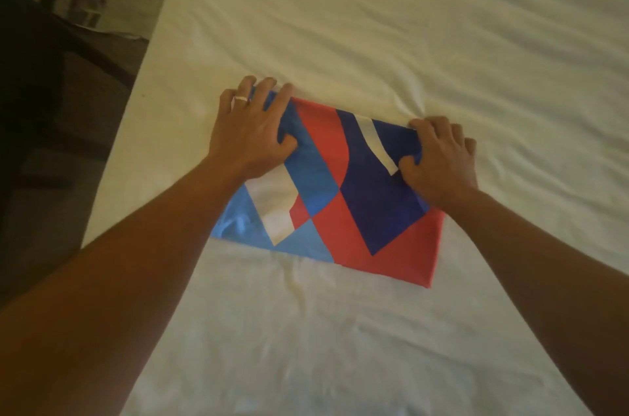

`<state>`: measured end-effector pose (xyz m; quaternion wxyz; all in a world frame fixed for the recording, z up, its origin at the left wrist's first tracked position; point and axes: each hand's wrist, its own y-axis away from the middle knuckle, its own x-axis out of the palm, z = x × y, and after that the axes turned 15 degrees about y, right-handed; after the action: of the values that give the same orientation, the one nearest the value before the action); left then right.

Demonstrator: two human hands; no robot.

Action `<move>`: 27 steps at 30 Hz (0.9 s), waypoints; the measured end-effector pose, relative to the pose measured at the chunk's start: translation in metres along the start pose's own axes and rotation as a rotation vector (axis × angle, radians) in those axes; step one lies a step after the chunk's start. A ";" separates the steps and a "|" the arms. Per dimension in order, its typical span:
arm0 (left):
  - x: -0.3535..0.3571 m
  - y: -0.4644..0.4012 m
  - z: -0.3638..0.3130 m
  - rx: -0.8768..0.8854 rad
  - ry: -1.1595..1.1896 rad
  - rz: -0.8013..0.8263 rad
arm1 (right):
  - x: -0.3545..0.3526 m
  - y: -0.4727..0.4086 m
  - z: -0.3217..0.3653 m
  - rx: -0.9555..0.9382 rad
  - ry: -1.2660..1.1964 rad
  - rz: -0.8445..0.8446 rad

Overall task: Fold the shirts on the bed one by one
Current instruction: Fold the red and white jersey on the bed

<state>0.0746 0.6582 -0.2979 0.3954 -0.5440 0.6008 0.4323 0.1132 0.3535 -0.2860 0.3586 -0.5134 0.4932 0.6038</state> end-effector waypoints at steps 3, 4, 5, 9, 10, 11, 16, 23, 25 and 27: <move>-0.012 -0.012 0.001 -0.024 -0.034 0.132 | -0.015 -0.018 -0.002 -0.043 0.127 0.133; -0.016 -0.015 0.001 -0.030 -0.054 0.151 | -0.019 -0.021 -0.002 -0.048 0.152 0.153; -0.020 -0.017 0.001 -0.031 -0.067 0.156 | -0.022 -0.022 -0.001 -0.055 0.168 0.165; -0.035 -0.003 -0.005 0.015 0.005 0.111 | -0.029 -0.010 -0.005 -0.049 0.162 0.165; -0.041 0.006 -0.008 0.050 0.031 0.085 | -0.034 -0.001 -0.006 -0.047 0.138 0.144; -0.049 0.016 -0.012 0.087 0.058 0.056 | -0.041 0.008 -0.007 -0.048 0.105 0.120; -0.110 0.060 -0.026 0.227 0.122 -0.057 | -0.101 0.053 -0.008 -0.034 -0.070 -0.023; -0.187 0.129 -0.052 0.278 0.054 -0.219 | -0.164 0.119 -0.004 -0.152 -0.199 -0.356; -0.188 0.162 -0.061 0.271 0.040 -0.242 | -0.154 0.145 -0.006 -0.207 -0.159 -0.482; -0.172 0.197 -0.067 0.278 0.024 -0.247 | -0.130 0.174 -0.009 -0.256 -0.132 -0.549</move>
<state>-0.1058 0.6553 -0.0966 0.5097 -0.5589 0.5879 0.2868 -0.0201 0.3095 -0.1192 0.4719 -0.6280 0.2316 0.5739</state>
